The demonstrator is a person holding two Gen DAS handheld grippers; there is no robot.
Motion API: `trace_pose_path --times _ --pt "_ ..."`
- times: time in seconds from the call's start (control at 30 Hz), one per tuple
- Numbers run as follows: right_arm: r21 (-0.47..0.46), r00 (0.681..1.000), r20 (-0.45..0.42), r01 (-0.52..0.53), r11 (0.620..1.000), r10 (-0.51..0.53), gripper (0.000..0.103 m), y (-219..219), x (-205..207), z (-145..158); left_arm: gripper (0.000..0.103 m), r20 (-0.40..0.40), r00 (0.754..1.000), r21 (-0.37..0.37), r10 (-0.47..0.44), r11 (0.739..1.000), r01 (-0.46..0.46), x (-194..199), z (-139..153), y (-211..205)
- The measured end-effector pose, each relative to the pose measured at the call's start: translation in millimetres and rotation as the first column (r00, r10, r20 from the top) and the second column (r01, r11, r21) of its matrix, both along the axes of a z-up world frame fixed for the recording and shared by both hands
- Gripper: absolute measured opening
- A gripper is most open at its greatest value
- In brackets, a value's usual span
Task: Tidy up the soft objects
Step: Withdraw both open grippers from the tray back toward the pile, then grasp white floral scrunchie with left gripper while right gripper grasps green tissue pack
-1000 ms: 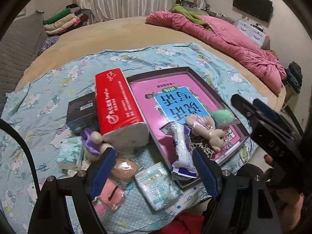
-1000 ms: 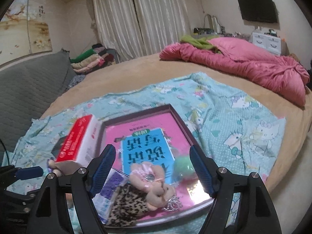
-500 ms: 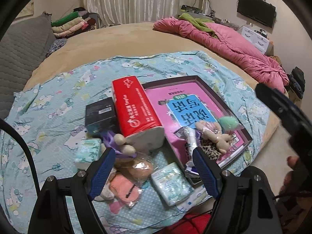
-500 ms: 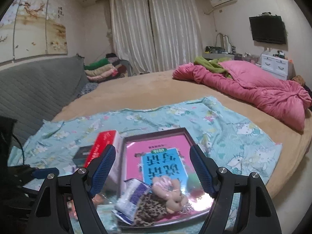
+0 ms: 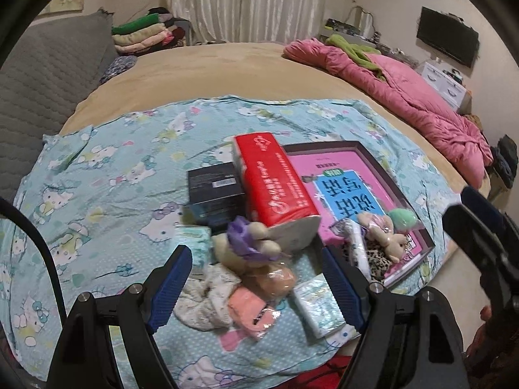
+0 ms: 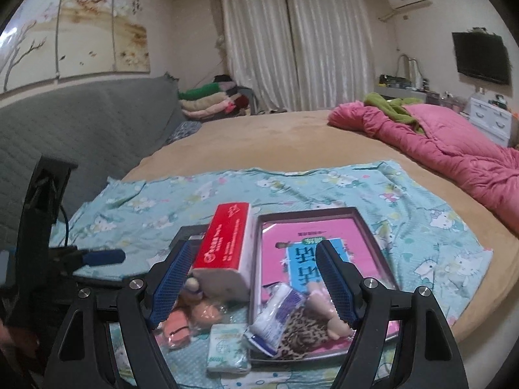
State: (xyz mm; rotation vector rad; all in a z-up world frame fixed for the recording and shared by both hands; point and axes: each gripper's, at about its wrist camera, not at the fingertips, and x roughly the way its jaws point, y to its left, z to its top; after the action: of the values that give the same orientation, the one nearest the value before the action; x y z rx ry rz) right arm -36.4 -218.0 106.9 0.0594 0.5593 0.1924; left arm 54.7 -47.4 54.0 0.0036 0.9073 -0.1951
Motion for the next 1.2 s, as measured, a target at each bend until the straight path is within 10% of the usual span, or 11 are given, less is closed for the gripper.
trace_pose_path --times 0.63,1.2 --pt "-0.092 0.962 -0.221 -0.181 0.979 0.157 0.080 53.0 -0.4 -54.0 0.081 -0.058 0.985 -0.026 0.161 0.986 -0.162 -1.0 -30.8 82.8" --pt "-0.136 0.855 -0.518 -0.117 0.984 0.030 0.079 51.8 14.1 -131.6 0.081 -0.152 0.972 -0.067 0.177 0.980 -0.189 -1.1 -78.2 103.9"
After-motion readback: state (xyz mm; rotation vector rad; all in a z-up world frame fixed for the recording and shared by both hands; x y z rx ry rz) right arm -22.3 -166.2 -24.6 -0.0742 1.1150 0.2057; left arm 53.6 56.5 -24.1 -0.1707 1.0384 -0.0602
